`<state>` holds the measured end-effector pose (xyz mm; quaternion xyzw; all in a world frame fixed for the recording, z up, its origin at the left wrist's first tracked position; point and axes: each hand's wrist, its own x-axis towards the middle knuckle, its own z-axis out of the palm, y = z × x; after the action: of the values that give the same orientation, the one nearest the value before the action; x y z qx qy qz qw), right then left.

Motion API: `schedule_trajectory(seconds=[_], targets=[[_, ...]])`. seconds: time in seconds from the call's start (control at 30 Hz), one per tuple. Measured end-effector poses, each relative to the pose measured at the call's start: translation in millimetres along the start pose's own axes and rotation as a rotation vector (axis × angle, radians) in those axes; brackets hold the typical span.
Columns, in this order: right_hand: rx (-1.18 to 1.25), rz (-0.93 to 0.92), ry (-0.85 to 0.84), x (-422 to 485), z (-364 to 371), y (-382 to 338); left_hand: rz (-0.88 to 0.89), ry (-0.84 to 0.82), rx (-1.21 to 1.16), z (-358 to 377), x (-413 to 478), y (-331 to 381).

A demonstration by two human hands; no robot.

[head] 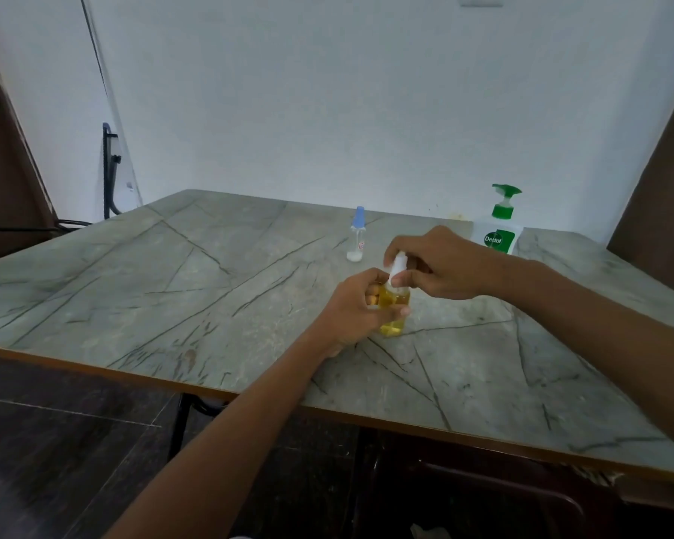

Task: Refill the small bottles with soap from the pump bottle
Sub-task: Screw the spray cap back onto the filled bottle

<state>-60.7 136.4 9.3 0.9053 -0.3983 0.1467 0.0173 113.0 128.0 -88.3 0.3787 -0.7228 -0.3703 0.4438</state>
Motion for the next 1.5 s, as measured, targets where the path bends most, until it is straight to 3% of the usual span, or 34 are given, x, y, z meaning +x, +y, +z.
schedule_trajectory(seconds=[0.17,0.3,0.4,0.53,0.8,1.13,1.5], targets=[[0.286,0.320,0.311,-31.7,17.7,7.5,0.041,0.058,0.033,-0.4,-3.8,4.6],[0.497,0.447,0.233,-43.9,48.2,2.5,0.061,0.147,0.017,-2.2,-7.4,8.8],[0.463,0.417,0.165,-40.7,63.0,-7.2,0.052,0.150,0.021,-2.2,-8.8,9.4],[0.408,0.404,0.241,-33.0,73.0,-11.9,0.046,0.166,-0.008,-1.9,-8.9,7.8],[0.392,0.477,0.276,-23.4,63.3,3.7,-0.053,0.233,-0.416,-5.4,-4.4,12.4],[0.338,0.725,0.350,30.0,57.0,80.6,-0.056,0.189,-0.407,-4.4,2.0,5.8],[0.348,0.816,0.327,56.0,69.0,131.8,-0.074,0.155,-0.374,-5.7,7.5,2.4]])
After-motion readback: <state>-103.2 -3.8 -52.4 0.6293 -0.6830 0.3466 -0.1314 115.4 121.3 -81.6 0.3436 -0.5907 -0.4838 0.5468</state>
